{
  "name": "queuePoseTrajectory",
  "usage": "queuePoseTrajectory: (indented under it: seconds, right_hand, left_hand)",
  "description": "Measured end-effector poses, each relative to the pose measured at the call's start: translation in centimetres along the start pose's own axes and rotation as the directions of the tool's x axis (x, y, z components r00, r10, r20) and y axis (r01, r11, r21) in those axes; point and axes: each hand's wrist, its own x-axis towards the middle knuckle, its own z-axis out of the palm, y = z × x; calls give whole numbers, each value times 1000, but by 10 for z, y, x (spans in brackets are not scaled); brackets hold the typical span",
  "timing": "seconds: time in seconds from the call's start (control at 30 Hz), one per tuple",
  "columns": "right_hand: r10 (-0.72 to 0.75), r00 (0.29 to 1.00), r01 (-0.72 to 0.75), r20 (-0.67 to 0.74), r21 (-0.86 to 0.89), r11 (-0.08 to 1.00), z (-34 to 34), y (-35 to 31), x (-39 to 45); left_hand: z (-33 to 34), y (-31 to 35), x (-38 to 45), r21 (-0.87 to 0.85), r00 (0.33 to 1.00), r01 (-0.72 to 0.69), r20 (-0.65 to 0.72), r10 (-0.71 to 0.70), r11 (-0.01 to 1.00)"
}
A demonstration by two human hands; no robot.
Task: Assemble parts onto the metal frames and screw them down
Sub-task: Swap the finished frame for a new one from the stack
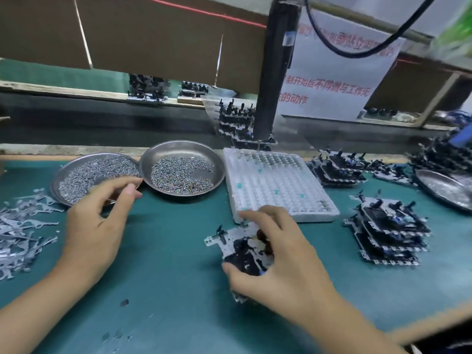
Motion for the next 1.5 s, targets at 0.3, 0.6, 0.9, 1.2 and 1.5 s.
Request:
queuePoseTrajectory:
  seconds: [0.3, 0.6, 0.9, 1.2, 1.5]
  right_hand:
    - [269, 903, -358, -335, -240, 902, -128, 112, 35]
    - [263, 904, -365, -337, -290, 885, -129, 138, 31]
    - [553, 779, -445, -297, 360, 820, -23, 141, -2]
    - [600, 692, -554, -401, 238, 798, -41, 179, 15]
    - [580, 711, -511, -398, 274, 815, -42, 172, 28]
  left_hand:
    - [2, -33, 3, 25, 999, -41, 19, 41, 999]
    - [3, -46, 7, 25, 999, -31, 9, 30, 999]
    - [3, -46, 5, 2, 999, -33, 18, 33, 999]
    - [2, -21, 1, 31, 998, -62, 35, 61, 998]
    - [4, 9, -5, 92, 994, -97, 68, 91, 991]
